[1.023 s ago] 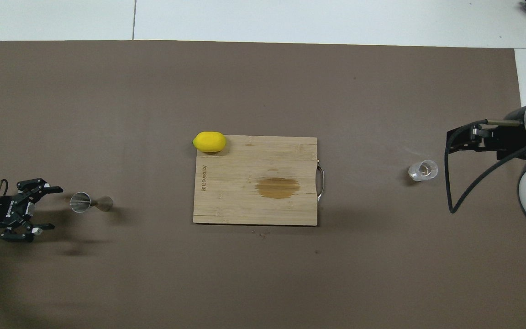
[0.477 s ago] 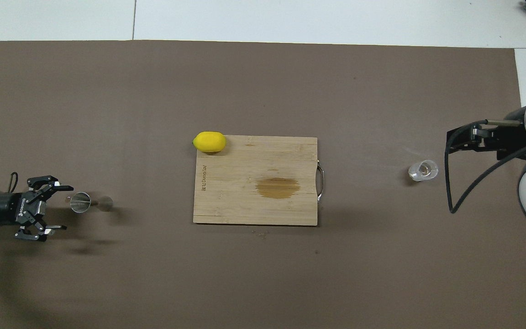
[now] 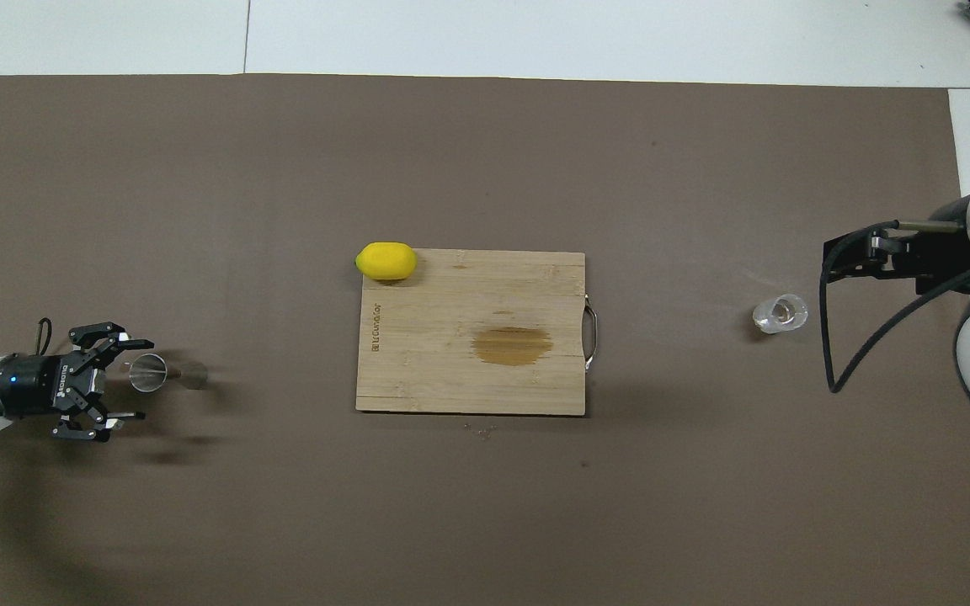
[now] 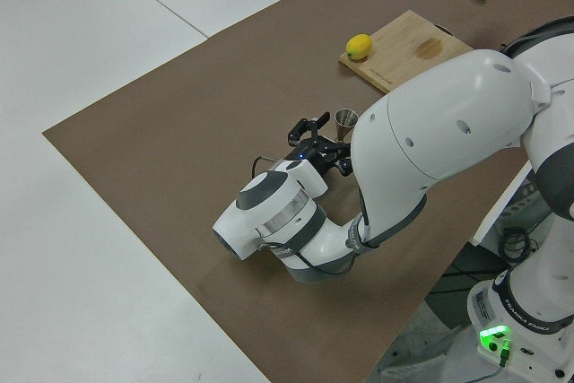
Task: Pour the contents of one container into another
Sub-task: 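Close the left gripper around the small metal cup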
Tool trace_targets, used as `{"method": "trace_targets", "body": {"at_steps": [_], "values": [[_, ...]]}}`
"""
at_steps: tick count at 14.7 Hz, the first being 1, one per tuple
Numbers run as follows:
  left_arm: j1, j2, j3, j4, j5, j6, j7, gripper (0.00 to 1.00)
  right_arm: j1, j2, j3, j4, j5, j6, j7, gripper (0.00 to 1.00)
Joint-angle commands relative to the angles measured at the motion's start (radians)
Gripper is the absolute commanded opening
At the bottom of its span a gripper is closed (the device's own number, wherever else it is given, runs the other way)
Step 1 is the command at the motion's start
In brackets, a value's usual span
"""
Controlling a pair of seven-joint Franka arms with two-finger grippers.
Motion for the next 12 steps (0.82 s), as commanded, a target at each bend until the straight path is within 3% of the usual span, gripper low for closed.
{"method": "trace_targets", "body": {"at_steps": [1, 12], "values": [[-0.026, -0.011, 0.010, -0.021, -0.045, 0.019, 0.023, 1.00, -0.015, -0.001, 0.004, -0.002, 0.028, -0.014, -0.027, 1.00], [-0.046, -0.011, 0.011, -0.015, -0.062, 0.010, 0.029, 0.98, -0.015, -0.003, 0.004, -0.002, 0.028, -0.014, -0.027, 1.00]]}}
